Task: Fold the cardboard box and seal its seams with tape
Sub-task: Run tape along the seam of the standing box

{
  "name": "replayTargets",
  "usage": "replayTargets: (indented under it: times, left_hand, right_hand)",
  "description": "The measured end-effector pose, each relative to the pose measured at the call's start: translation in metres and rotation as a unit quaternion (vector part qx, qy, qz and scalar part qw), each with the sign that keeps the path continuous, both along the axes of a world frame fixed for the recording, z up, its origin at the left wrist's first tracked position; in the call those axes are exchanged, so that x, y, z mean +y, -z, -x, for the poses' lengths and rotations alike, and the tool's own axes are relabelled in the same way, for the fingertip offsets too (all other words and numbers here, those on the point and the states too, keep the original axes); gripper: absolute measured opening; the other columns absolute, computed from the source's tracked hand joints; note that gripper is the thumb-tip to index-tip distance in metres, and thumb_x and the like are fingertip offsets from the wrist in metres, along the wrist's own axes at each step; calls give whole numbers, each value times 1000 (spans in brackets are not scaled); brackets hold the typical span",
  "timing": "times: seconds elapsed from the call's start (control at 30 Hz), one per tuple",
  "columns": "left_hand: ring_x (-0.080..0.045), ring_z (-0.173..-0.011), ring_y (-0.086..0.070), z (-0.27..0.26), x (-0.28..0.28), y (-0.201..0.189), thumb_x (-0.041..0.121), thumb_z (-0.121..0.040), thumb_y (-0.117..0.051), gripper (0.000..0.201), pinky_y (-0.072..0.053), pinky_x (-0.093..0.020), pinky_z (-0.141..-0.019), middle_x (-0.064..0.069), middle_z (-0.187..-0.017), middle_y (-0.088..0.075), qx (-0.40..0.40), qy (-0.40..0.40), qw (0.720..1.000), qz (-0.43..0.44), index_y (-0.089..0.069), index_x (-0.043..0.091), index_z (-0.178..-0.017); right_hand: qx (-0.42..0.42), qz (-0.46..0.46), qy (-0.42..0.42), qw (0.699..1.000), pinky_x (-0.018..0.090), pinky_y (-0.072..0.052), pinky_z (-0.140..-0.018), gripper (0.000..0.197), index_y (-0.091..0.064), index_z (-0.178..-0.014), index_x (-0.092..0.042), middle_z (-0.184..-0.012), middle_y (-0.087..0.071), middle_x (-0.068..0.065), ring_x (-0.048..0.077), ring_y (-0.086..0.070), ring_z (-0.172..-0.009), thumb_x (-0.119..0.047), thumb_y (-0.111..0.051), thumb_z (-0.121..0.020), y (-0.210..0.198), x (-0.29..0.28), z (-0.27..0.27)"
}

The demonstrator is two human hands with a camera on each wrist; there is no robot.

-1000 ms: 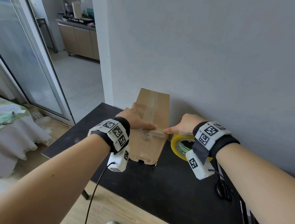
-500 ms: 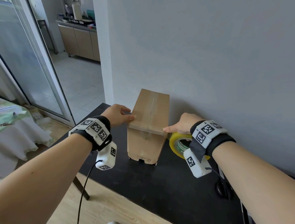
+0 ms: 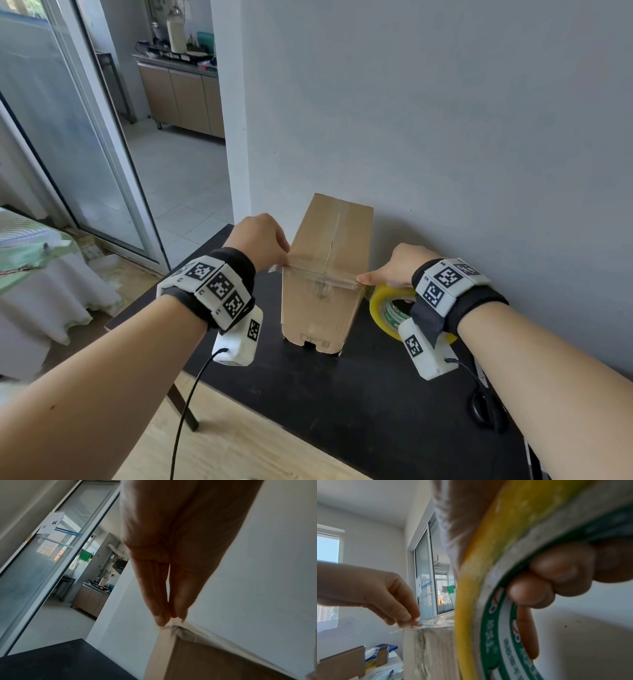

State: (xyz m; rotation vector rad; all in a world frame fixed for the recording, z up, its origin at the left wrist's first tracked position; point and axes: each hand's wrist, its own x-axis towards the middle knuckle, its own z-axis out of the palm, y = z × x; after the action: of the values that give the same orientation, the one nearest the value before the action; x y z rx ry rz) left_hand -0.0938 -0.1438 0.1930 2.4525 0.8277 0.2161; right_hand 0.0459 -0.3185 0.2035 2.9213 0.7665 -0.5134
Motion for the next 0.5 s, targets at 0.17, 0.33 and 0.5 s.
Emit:
replayTargets:
  times: [0.17,0.33,0.5]
  left_hand:
    - [-13,-60,-63,4,5,4,6,-79,-66,11,-55,-22,-65,-6,-69,-72,23,-14,996,88,-75,9,-74]
    - [-19,-61,-64,-6,2,6,11,-88,-57,19,-57,-33,-80,-9,-68,-70,17,-45,985,166,-69,-2,-81]
    - [-28,-81,-71,-10,3,9,27,-89,-59,37,-57,-35,-85,-16,-82,-74,59,-13,990,130,-71,-8,-87]
  right_hand:
    - [-1,2,-2,1000,28,-45,-62,62,-49,-71,-12,-70,-57,3,16,-54,-63,-73,-61,-68,0,1,1]
    - [-1,-1,-4,1000,28,-43,-61,59,-48,-71,-13,-70,-56,3,17,-53,-63,-70,-61,-71,1,2,1]
    - [-1,-11,-3,1000,27,-41,-58,58,-47,-70,-13,-69,-54,3,16,-51,-61,-68,-63,-72,3,2,1]
